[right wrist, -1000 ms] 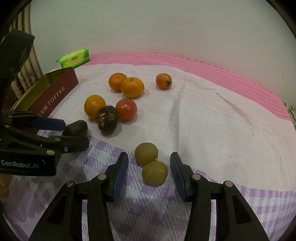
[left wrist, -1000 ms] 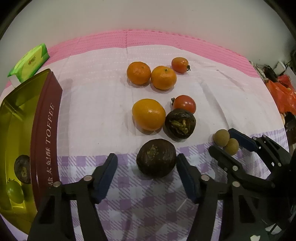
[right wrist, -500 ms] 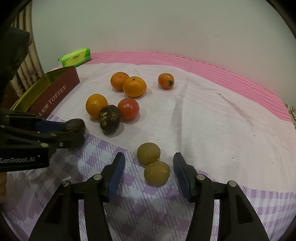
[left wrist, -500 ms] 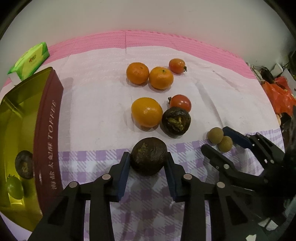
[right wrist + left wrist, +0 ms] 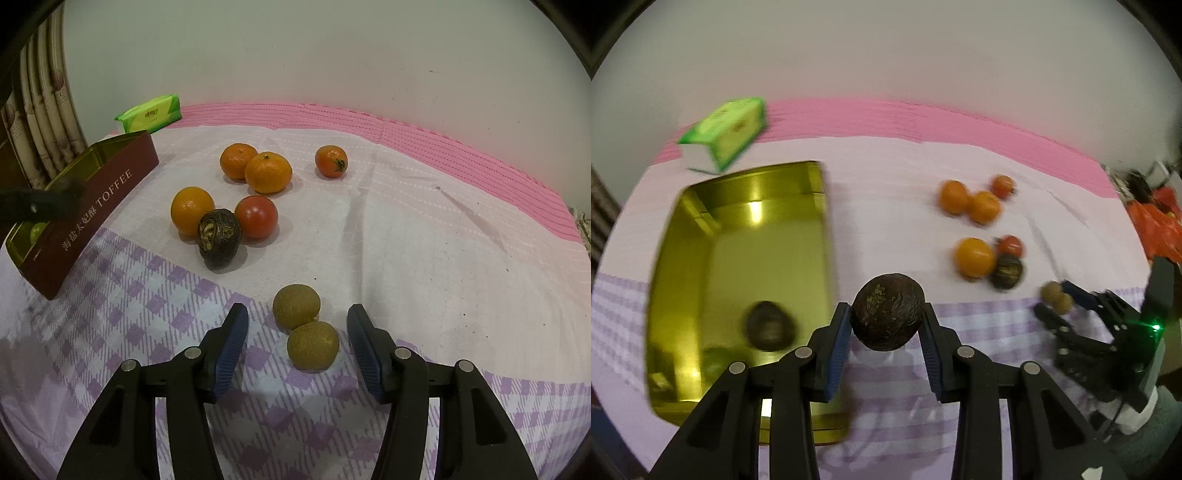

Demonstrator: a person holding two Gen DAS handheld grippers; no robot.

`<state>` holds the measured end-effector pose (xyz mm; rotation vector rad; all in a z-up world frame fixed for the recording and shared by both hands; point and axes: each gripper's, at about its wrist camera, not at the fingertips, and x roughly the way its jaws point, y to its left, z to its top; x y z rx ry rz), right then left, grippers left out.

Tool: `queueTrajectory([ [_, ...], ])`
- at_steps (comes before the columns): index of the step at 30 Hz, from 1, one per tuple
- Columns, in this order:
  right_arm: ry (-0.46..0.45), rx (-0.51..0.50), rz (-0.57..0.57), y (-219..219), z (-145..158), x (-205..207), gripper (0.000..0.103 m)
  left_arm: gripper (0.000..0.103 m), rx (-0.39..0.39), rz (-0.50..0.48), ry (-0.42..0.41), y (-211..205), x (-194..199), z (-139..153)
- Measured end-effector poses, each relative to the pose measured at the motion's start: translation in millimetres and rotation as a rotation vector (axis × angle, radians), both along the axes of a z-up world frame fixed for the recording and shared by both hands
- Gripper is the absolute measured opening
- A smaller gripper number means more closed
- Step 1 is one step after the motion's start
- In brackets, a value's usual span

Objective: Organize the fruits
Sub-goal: 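Carry the dark brown fruit into the tin tray and open the left gripper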

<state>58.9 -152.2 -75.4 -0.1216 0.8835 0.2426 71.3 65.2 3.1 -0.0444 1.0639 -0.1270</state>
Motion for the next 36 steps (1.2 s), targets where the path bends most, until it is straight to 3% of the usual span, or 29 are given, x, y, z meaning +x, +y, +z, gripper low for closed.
queueTrajectory([
  [8,0.000,0.000,0.000,-0.2,-0.1,-0.1,0.058,0.033,0.038,0.158,0.008,71.8,2.4,2.5],
  [14,0.002,-0.002,-0.006,-0.6,-1.0,0.9,0.061,0.033,0.074,0.214,0.069,104.6,9.2,-13.8],
  [25,0.002,-0.001,-0.004,-1.2,-0.4,2.0,0.061,0.033,0.057,0.275,0.131,129.3,15.7,-40.4],
  [36,0.003,-0.001,-0.005,-1.1,-0.2,1.9,0.061,0.034,0.066,0.267,0.154,124.6,16.8,-50.9],
])
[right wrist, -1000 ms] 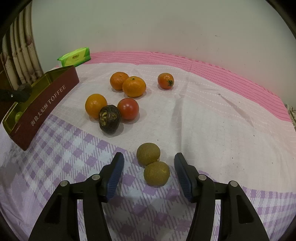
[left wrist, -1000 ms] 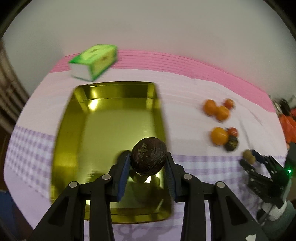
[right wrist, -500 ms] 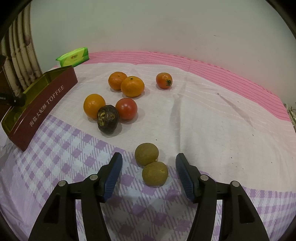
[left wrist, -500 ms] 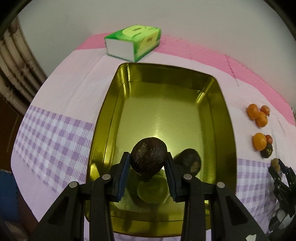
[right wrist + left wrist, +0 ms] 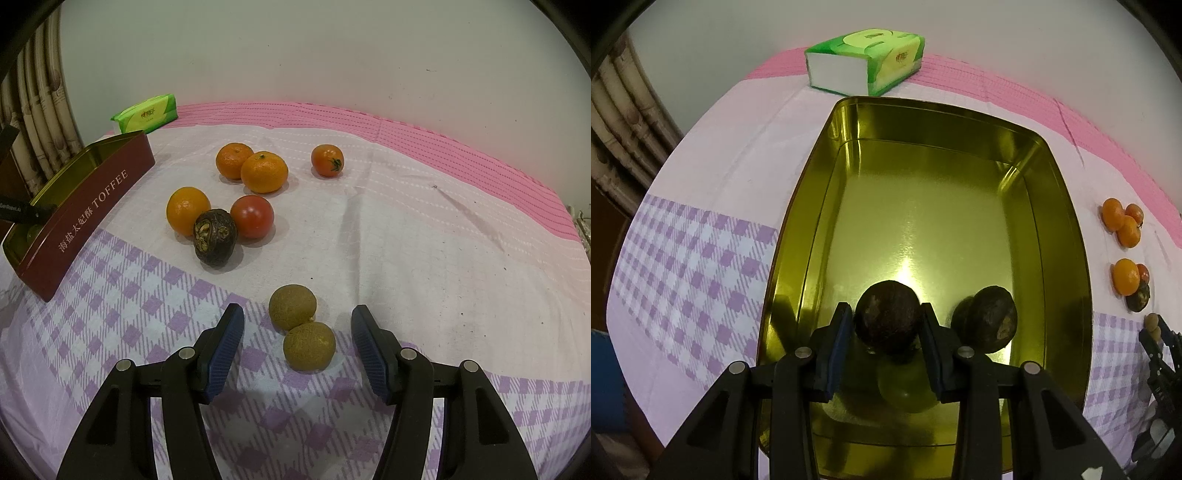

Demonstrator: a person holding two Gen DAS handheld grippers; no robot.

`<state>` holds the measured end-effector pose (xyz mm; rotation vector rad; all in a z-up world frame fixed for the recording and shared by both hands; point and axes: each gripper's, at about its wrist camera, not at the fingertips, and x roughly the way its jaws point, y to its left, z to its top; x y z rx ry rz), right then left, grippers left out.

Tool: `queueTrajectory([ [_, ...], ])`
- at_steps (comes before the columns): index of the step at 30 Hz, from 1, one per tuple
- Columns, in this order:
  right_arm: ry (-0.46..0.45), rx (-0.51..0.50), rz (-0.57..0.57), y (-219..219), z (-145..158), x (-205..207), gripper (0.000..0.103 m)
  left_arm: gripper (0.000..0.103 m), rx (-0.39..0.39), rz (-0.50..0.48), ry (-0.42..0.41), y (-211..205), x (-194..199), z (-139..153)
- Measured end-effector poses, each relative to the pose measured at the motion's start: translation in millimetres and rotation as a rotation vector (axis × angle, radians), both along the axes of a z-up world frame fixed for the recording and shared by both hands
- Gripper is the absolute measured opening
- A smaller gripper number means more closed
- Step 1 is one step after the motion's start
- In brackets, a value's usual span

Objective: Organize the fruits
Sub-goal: 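Carry the dark brown fruit into the tin tray and open the left gripper, then close the right gripper on the two small olive-brown fruits and lift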

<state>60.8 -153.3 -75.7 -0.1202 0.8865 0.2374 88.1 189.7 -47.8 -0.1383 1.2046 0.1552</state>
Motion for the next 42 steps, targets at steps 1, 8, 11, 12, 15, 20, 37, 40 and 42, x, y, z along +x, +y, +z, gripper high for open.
queueTrajectory([
  [1,0.000,0.000,0.000,-0.2,-0.1,0.0,0.061,0.034,0.005,-0.004,-0.001,-1.8,-0.2,-0.3],
  [8,0.000,-0.002,0.000,0.3,0.1,-0.1,0.062,0.034,0.009,-0.010,0.000,-3.4,3.7,-3.9],
  [11,0.000,0.000,-0.002,0.0,0.1,-0.2,0.062,0.036,-0.010,-0.008,0.006,-1.9,4.0,-2.8],
  [12,0.000,0.000,-0.001,0.0,0.2,-0.1,0.062,0.037,-0.020,-0.008,0.004,-2.1,3.7,-1.8],
  [15,0.001,0.001,0.002,0.3,0.2,0.1,0.063,0.041,-0.040,-0.010,-0.018,-2.0,1.0,4.6],
  [20,0.013,0.003,0.009,0.6,-1.2,2.2,0.070,0.050,-0.046,0.008,-0.038,2.1,-6.9,14.2],
  [37,0.054,0.015,-0.039,-6.4,1.5,-0.3,0.064,0.067,-0.123,0.100,-0.112,27.2,-36.1,37.8],
  [40,0.062,0.010,-0.039,-7.5,2.4,0.4,0.059,0.071,-0.109,0.093,-0.127,24.3,-39.5,41.6],
  [42,0.067,0.004,-0.035,-7.7,3.0,1.7,0.057,0.072,-0.091,0.084,-0.143,21.3,-41.3,45.4],
])
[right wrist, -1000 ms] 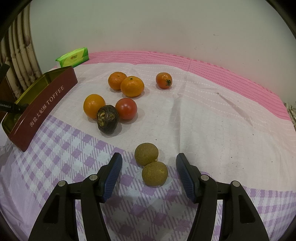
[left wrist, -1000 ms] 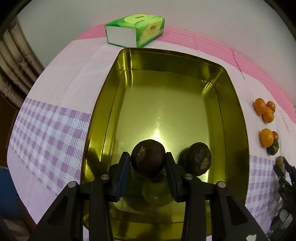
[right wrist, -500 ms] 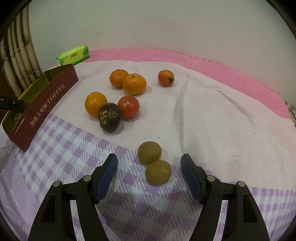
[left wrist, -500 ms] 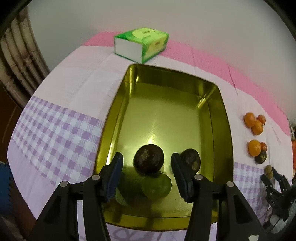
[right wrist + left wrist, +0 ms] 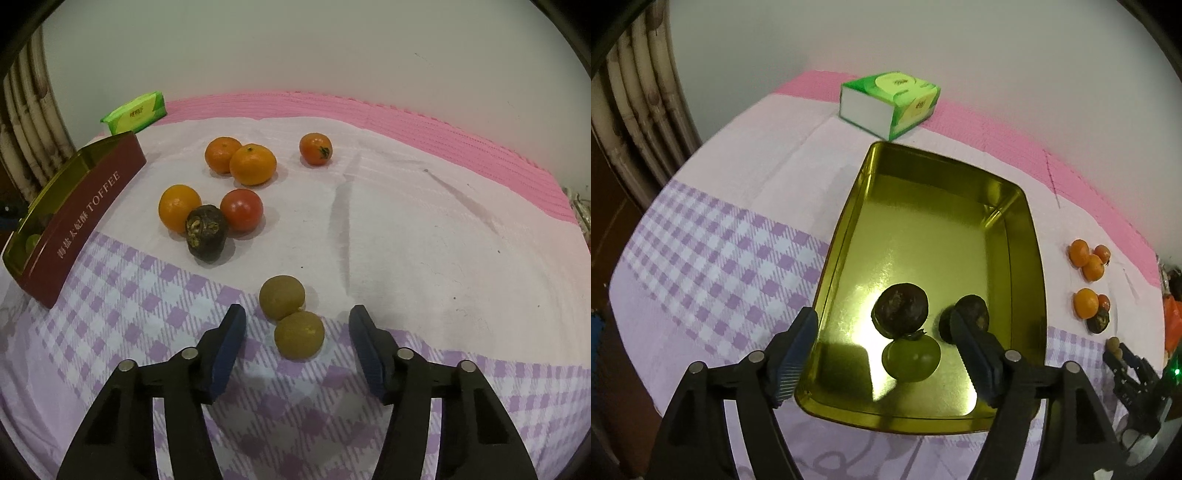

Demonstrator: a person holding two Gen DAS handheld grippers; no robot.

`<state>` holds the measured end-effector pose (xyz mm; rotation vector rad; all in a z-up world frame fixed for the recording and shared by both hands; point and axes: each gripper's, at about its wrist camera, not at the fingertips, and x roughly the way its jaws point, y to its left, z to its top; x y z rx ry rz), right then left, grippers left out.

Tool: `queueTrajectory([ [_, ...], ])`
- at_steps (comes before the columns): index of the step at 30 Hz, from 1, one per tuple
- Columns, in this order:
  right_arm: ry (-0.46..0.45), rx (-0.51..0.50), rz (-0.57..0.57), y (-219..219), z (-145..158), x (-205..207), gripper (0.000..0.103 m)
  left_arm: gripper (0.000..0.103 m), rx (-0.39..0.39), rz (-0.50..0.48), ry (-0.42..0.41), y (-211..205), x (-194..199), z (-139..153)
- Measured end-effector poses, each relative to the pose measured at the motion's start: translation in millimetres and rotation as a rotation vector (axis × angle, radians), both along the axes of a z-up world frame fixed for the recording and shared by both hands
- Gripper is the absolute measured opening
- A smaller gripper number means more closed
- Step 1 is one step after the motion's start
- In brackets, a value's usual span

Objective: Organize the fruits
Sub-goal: 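Close the right gripper on the two small olive-brown fruits and lift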

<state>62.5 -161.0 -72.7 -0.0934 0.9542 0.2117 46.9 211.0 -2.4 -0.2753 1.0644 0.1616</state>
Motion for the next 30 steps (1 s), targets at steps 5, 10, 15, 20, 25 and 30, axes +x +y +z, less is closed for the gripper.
queueTrajectory([
  [5,0.005,-0.025,0.011,4.0,1.3,4.7,0.050,0.074,0.003,-0.012,-0.028,-3.4,-4.0,7.3],
  [10,0.011,-0.035,0.031,13.5,3.2,4.8,0.034,0.074,0.003,0.028,-0.027,5.3,-8.4,9.6],
  [15,0.028,-0.036,0.023,15.8,4.1,6.8,0.033,0.079,-0.015,0.063,-0.026,16.3,-13.1,11.1],
  [20,0.039,-0.042,0.017,19.3,5.6,8.4,0.033,0.086,-0.019,0.070,-0.022,19.5,-18.1,11.7],
  [25,0.027,-0.027,0.042,29.8,17.0,6.3,0.033,0.088,-0.015,0.097,-0.040,25.6,-23.9,16.1],
  [30,-0.004,-0.008,0.128,66.7,38.7,7.4,0.033,0.089,-0.001,0.151,-0.045,37.7,-28.3,18.6],
])
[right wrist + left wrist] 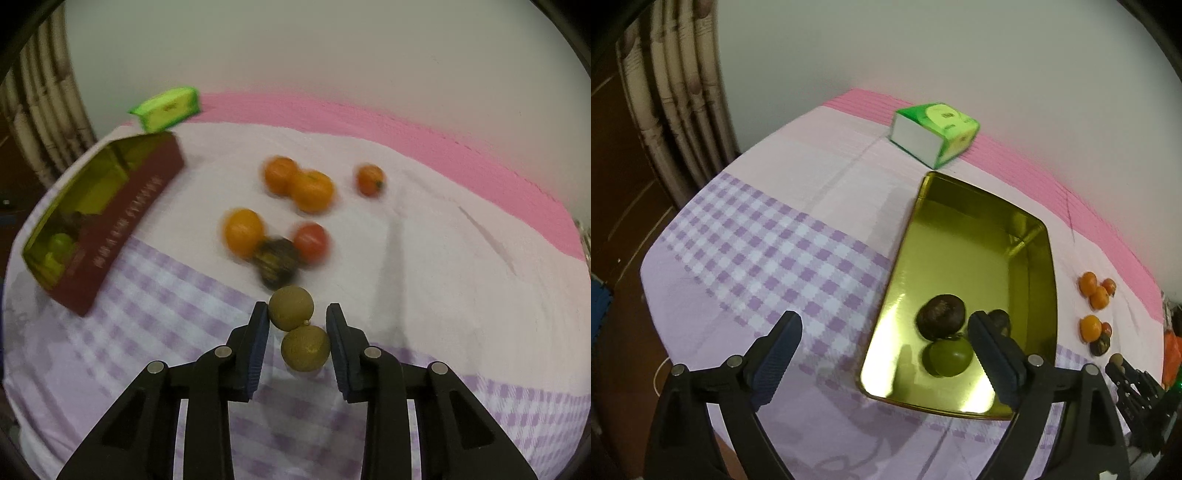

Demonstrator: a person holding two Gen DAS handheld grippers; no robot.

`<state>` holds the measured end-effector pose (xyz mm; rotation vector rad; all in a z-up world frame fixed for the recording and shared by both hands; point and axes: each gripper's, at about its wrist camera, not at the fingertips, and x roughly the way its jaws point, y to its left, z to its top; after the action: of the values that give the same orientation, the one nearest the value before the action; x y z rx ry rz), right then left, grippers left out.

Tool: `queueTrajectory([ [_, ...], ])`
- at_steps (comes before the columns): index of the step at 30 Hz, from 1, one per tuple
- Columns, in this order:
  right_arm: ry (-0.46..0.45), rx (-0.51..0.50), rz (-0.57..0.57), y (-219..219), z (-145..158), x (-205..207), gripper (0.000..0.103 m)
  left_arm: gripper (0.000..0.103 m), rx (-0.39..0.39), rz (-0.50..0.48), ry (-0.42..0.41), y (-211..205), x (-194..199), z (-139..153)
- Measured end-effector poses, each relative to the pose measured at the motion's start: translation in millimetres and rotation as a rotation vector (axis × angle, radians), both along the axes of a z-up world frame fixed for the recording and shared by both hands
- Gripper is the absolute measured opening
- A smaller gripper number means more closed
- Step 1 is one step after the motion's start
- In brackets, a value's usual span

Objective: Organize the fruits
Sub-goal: 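Close the right gripper on the two small olive-brown fruits and lift, then carry the two olive-brown fruits into the tin tray and open the right gripper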

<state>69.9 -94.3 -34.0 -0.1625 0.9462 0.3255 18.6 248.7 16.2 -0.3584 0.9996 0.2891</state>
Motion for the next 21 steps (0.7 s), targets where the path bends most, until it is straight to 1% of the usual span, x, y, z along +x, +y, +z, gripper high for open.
queueTrajectory([
  [3,-0.006,0.028,0.068,30.4,11.9,1.6,0.033,0.089,0.011,0.043,0.017,9.0,-2.1,-1.9],
  [6,-0.020,0.068,0.151,71.0,25.4,3.2,0.033,0.089,0.013,0.091,0.016,19.7,-5.8,-1.3],
  [8,-0.014,0.099,0.212,100.2,32.1,3.7,0.033,0.089,0.019,0.117,0.009,25.3,-7.6,0.0],
  [10,-0.002,0.118,0.263,126.6,34.5,3.4,0.033,0.090,0.007,0.139,0.010,31.1,-9.0,-0.6],
  [14,0.015,0.106,0.349,169.1,29.7,-0.2,0.033,0.089,-0.010,0.179,0.030,40.7,-9.4,-6.2],
  [17,0.039,0.083,0.389,190.2,20.5,-4.4,0.033,0.089,-0.012,0.190,0.037,42.8,-9.1,-8.4],
  [21,0.057,0.065,0.412,201.0,11.8,-7.0,0.033,0.090,-0.017,0.189,0.046,42.9,-7.7,-11.3],
])
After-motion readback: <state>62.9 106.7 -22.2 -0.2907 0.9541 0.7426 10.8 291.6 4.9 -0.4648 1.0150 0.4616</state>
